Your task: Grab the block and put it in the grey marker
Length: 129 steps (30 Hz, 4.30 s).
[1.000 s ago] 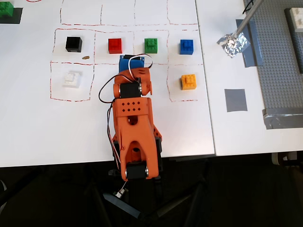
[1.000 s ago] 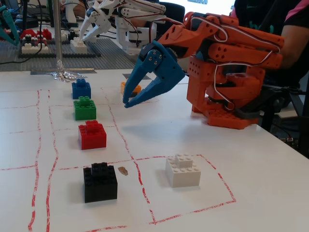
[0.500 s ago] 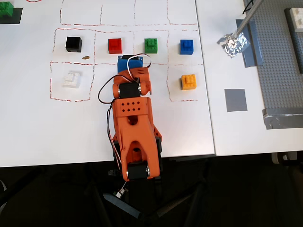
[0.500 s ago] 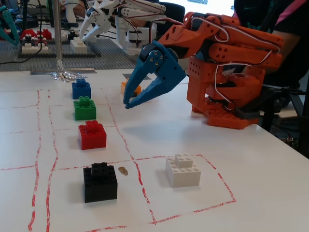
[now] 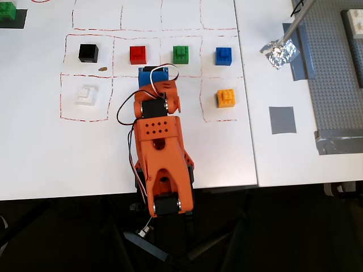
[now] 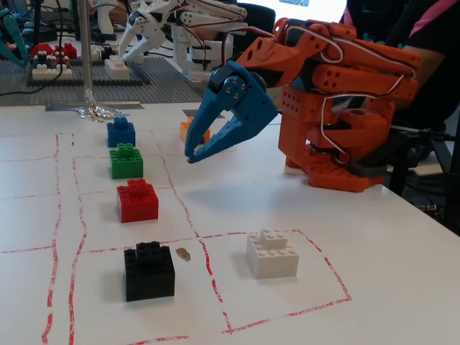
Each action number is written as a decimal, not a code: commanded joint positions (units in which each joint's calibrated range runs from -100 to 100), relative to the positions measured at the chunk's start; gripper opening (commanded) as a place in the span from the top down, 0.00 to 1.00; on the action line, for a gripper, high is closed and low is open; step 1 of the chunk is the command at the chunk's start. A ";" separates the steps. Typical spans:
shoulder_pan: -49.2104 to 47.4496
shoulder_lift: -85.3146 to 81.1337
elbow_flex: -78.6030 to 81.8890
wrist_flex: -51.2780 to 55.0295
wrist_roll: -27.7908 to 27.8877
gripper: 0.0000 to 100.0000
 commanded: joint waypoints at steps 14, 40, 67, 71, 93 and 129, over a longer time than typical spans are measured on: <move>0.21 -1.03 0.99 -1.63 -0.49 1.00; 13.36 37.32 -35.55 6.46 -4.98 1.00; 49.09 76.95 -75.62 35.11 -19.19 0.71; 50.41 79.54 -76.34 34.70 -20.22 0.66; 55.44 94.01 -75.35 24.58 -21.68 0.61; 58.88 87.81 -72.08 21.64 -11.33 1.00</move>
